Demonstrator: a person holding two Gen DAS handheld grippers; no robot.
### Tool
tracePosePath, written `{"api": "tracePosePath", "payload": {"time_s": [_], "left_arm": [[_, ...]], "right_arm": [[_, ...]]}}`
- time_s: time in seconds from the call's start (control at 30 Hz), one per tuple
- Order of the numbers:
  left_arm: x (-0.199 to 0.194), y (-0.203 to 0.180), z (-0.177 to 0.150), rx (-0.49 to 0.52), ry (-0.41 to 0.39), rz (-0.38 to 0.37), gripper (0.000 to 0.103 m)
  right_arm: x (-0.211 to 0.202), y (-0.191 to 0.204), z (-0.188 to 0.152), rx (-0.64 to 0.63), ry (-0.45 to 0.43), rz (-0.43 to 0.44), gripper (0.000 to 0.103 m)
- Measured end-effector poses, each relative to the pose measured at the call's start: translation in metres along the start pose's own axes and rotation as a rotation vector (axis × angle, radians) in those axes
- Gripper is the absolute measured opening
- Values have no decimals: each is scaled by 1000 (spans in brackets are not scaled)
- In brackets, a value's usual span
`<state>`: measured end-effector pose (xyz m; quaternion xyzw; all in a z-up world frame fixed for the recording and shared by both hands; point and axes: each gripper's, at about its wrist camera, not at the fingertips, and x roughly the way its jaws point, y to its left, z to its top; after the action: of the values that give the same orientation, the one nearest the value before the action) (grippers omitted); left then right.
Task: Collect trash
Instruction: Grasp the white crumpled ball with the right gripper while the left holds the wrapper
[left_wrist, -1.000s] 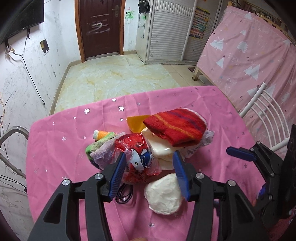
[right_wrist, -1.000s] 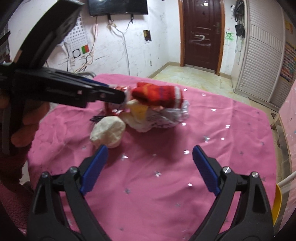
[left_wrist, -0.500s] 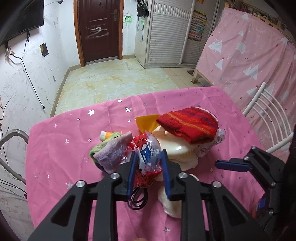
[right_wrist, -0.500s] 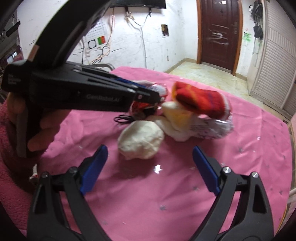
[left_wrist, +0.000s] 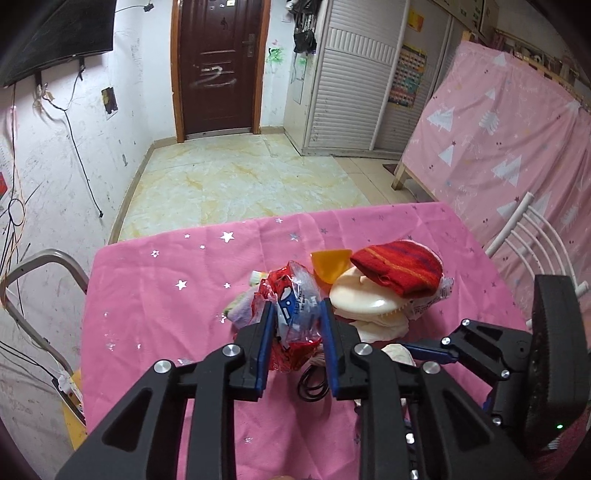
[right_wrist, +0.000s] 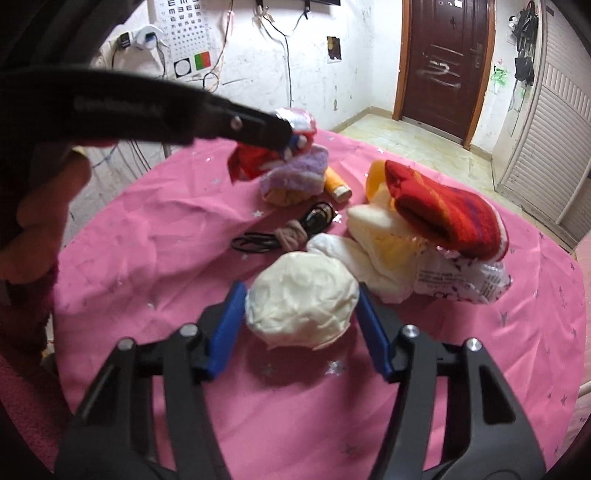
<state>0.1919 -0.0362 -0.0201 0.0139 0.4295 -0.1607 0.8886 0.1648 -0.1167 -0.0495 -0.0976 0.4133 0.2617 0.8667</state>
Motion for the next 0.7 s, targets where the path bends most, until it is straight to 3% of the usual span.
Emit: {"api": "tracePosePath", "payload": {"time_s": [0.37, 0.7], "left_arm": [[-24, -5, 7, 6, -43, 18, 16], [-35, -54, 17, 79, -61, 27, 16]], "right_arm": [[-32, -15, -9, 32, -79, 1, 56], [-75, -58, -19, 108, -179, -44, 56]]}}
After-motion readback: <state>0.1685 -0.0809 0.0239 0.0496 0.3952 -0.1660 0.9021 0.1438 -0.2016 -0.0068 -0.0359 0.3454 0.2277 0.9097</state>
